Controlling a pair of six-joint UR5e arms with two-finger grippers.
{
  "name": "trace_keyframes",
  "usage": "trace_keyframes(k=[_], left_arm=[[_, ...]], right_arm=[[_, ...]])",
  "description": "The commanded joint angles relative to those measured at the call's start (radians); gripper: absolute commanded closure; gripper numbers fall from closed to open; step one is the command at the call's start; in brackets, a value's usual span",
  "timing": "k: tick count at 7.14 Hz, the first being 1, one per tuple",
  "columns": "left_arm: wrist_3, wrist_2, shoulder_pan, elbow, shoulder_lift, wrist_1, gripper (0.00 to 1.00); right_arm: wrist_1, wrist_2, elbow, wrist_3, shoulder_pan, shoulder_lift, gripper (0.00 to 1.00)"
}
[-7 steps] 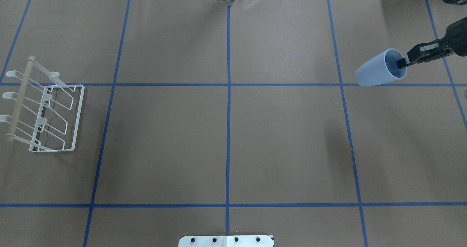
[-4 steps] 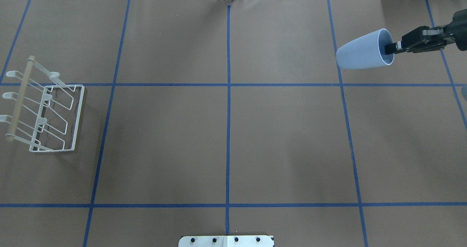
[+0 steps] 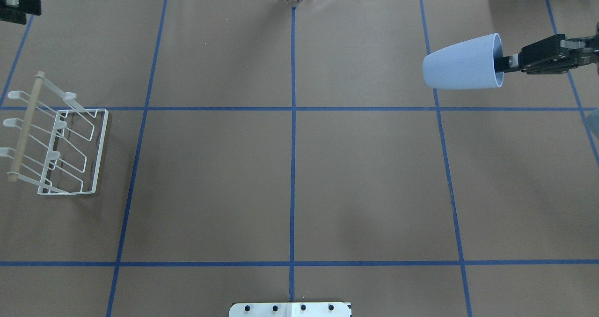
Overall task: Hang cup on cup holder
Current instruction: 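Lift the cup with the right gripper and tip it sideways toward the table center, then bring the cup toward the left gripper while the left arm reaches toward the cup base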
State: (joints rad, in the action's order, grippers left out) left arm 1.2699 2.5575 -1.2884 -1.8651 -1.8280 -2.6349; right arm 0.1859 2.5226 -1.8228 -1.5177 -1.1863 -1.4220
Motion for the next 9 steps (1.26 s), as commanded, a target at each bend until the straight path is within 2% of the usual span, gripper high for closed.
trace_keyframes(k=[1,3,5,7,9], left_arm=[[0.252,-0.019,0.105,-0.040,-0.063,-0.063,0.02],[0.498,-0.118,0.217,-0.116,-0.082,-0.092,0.02],[0.613,-0.360,0.425,-0.117,-0.091,-0.254,0.02],[0.716,-0.372,0.512,-0.108,-0.138,-0.261,0.02],[0.798,-0.372,0.546,-0.112,-0.169,-0.260,0.02]], right_arm=[[-0.220,-0.142,0.000,-0.181,0.101,0.000,1.00],[-0.363,-0.355,0.000,-0.237,0.265,-0.002,1.00],[-0.459,-0.596,-0.001,-0.234,0.445,0.005,1.00],[-0.467,-0.689,-0.001,-0.234,0.514,0.064,1.00],[-0.514,-0.836,0.013,-0.179,0.658,0.116,1.00]])
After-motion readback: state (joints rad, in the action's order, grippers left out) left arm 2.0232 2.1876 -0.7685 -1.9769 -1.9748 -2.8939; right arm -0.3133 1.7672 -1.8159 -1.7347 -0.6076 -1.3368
